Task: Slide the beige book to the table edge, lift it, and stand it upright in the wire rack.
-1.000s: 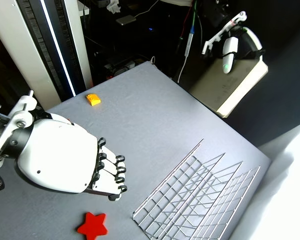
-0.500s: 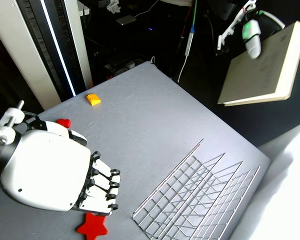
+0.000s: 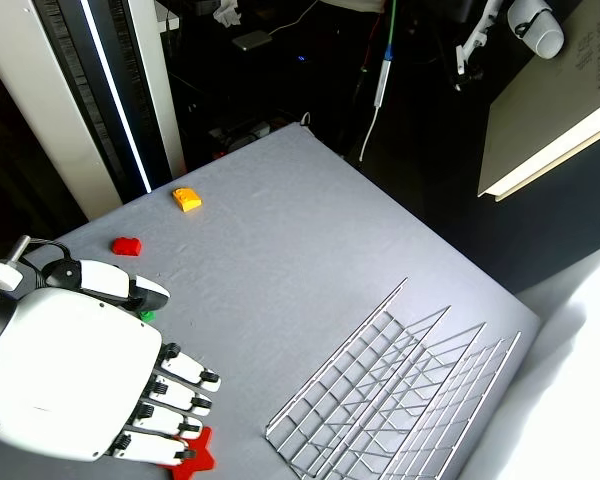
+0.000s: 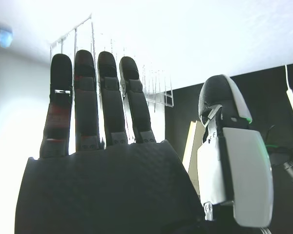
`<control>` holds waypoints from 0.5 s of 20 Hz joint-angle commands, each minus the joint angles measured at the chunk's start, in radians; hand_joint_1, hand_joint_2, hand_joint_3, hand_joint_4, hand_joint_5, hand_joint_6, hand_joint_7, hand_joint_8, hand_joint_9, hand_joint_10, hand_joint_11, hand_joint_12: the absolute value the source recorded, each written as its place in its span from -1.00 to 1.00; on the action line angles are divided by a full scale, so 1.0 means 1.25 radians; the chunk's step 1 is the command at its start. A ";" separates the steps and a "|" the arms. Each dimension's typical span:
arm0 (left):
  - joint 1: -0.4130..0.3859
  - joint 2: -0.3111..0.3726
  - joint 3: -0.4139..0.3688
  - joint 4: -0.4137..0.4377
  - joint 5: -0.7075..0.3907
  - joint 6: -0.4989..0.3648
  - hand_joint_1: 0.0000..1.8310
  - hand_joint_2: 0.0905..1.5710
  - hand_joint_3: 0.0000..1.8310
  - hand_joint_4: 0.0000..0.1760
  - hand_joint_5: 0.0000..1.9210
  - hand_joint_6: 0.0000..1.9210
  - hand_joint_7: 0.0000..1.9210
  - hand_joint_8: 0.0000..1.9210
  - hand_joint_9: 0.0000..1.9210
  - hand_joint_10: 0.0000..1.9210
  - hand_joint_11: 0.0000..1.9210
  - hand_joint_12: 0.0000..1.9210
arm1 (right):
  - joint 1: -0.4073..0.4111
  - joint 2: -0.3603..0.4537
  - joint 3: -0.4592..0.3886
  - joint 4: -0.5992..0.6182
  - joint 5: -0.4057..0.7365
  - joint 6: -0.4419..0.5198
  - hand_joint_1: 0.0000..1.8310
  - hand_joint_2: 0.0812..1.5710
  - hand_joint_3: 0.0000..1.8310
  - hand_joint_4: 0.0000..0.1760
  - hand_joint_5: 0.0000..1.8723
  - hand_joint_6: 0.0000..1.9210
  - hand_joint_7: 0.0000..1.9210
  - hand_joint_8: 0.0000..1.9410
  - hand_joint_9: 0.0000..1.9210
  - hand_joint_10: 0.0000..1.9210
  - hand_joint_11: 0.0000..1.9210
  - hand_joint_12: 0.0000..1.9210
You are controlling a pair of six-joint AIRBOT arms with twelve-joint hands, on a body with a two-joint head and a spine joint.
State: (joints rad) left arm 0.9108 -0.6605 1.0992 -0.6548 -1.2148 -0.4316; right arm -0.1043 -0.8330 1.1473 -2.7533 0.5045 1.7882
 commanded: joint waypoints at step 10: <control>-0.141 -0.143 0.155 0.248 -0.220 -0.084 0.61 0.54 -1.00 -1.00 -0.26 0.42 -0.43 0.44 -0.35 0.50 -0.27 0.67 | 0.001 0.010 0.022 0.003 -0.055 0.083 -0.73 0.44 -1.00 -1.00 -0.62 -1.00 -0.65 -1.00 -0.64 -1.00 -0.99 0.03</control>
State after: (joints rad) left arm 0.7395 -0.8440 1.2903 -0.3351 -1.3708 -0.5194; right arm -0.1055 -0.8261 1.1725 -2.7590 0.5045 1.8877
